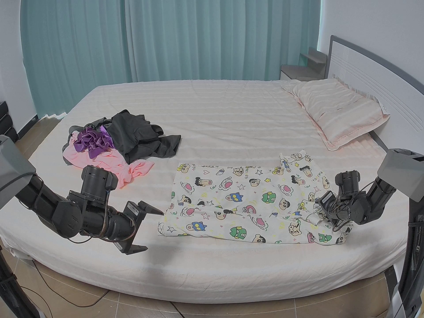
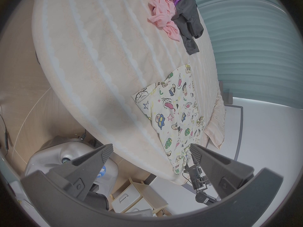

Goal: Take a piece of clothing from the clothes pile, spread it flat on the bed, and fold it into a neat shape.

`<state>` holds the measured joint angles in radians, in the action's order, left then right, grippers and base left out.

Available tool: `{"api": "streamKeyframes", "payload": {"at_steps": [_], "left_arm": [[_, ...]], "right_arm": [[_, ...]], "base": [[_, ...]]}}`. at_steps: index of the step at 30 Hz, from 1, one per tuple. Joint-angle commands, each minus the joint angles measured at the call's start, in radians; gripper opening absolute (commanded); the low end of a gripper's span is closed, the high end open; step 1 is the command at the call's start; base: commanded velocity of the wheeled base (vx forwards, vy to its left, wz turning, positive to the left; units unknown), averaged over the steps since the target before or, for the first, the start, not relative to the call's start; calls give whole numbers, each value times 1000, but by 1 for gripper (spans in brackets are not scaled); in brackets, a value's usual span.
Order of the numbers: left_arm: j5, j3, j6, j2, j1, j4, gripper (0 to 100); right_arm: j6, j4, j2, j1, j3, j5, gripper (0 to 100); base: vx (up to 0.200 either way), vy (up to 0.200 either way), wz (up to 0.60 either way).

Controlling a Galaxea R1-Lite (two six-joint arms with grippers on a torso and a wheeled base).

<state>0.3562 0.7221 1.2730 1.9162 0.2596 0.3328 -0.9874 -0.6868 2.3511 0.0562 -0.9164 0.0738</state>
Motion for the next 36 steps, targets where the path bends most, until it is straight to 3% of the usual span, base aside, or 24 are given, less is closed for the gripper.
{"api": "streamKeyframes", "payload": {"at_steps": [1,10,25,36], "left_arm": [[0,0,0,6,0,0,100],[-2,-1,2,4,0,0,100],[-5,-16,0,3,0,2,100],[-6,-16,0,3,1,2,100]], "right_arm": [[1,4,10,-16,7,0,0],[1,6,-81,-39,79,0,0],[-2,-5,-343,25,315,1,0],[-30,-42,-385,109,439,72,0]], "base": [[0,0,0],[0,0,0],[0,0,0],[0,0,0]]}}
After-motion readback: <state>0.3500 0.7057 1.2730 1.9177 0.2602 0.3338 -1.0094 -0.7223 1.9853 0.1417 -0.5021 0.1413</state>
